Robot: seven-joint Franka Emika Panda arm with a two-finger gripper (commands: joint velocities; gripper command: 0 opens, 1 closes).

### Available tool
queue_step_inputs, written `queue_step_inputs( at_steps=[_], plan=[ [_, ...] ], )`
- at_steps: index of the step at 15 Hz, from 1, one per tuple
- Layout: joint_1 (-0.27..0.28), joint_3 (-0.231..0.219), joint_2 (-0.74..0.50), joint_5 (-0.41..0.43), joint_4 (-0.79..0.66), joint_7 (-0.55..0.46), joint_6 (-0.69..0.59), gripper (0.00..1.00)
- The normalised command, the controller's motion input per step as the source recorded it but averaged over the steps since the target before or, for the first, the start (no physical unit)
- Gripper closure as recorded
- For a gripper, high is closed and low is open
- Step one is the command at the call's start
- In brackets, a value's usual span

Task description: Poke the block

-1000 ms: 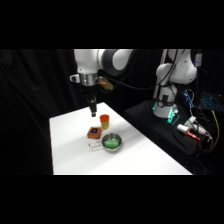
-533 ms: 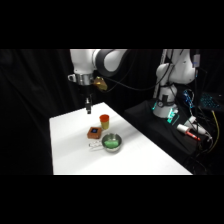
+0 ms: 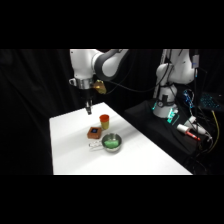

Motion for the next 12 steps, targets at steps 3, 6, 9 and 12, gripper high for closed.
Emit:
queue_step_inputs(
  at_steps=[3,6,9,12],
  plan=[
    [-0.026,0.002,0.14,0.065,-0.01,0.07,0.29,0.99],
    [-0.027,0.006,0.15,0.097,-0.02,0.05,0.28,0.99],
    [-0.037,0.006,0.15,0.129,-0.02,0.04,0.27,0.99],
    [-0.056,0.011,0.13,0.161,-0.03,0.01,0.26,0.99]
  ],
)
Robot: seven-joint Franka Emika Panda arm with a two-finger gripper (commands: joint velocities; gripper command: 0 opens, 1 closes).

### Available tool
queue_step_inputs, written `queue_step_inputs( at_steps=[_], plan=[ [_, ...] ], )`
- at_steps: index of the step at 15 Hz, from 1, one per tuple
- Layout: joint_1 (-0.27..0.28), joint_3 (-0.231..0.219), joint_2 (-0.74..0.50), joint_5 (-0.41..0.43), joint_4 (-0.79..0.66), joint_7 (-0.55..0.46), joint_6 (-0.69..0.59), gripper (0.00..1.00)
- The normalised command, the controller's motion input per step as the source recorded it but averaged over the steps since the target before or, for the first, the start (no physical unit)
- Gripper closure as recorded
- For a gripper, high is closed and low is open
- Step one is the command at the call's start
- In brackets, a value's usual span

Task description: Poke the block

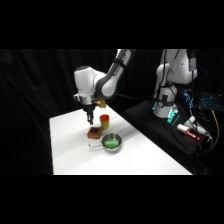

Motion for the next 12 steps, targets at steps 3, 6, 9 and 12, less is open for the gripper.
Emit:
queue_step_inputs(
  at_steps=[3,6,9,12],
  plan=[
    [-0.066,0.023,0.11,0.173,-0.05,-0.01,0.25,0.99],
    [-0.062,0.045,0.09,0.17,-0.05,-0.03,0.23,0.98],
    [-0.051,0.067,0.07,0.156,-0.05,-0.04,0.2,0.99],
    [-0.046,0.067,0.06,0.134,-0.03,-0.05,0.19,0.99]
  ],
)
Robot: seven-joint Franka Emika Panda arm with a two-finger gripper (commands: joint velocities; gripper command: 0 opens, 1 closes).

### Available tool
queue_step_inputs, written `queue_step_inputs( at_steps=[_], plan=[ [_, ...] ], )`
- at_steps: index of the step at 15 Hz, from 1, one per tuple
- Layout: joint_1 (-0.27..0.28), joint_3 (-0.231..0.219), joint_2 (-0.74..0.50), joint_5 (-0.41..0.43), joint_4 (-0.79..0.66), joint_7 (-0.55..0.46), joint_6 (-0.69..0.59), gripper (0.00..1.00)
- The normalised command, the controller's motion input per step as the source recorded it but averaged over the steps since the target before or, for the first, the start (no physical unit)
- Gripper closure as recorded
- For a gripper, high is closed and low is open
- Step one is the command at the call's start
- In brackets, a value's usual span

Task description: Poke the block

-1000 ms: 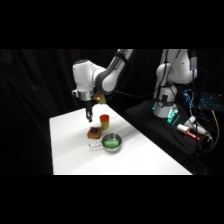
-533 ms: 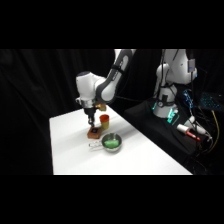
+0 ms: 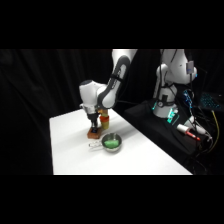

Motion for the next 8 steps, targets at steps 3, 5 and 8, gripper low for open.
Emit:
queue_step_inputs(
  at_steps=[3,5,8],
  plan=[
    [-0.033,0.042,0.02,0.103,-0.03,-0.04,0.17,0.99],
    [0.001,-0.004,-0.06,0.047,-0.04,-0.01,0.13,0.99],
    [0.037,-0.052,-0.2,-0.022,-0.06,0.01,-0.01,0.99]
  ],
)
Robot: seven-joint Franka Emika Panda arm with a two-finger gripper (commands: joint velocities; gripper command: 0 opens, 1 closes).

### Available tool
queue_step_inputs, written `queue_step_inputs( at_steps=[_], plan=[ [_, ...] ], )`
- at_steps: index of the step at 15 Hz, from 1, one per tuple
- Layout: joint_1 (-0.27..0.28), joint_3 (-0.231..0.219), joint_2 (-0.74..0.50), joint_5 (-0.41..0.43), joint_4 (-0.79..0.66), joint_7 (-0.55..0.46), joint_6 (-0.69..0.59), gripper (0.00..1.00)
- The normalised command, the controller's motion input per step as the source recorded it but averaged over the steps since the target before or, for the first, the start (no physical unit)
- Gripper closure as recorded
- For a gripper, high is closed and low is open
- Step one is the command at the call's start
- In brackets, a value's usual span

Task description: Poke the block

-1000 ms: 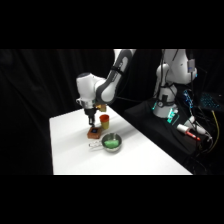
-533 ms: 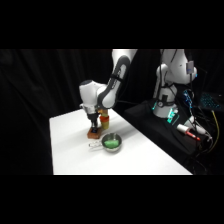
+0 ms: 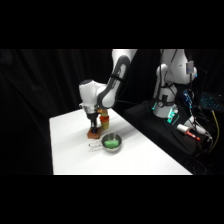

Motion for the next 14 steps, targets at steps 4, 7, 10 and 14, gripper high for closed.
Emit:
queue_step_inputs(
  at_steps=[4,7,10,14],
  plan=[
    [0.052,-0.048,-0.34,-0.068,-0.04,-0.02,-0.26,1.0],
    [0.032,-0.014,-0.4,-0.074,-0.01,-0.07,-0.43,1.0],
    [0.026,-0.008,-0.39,-0.1,0.02,-0.06,-0.44,1.0],
    [0.017,0.006,-0.27,-0.091,0.09,-0.04,-0.41,1.0]
  ],
)
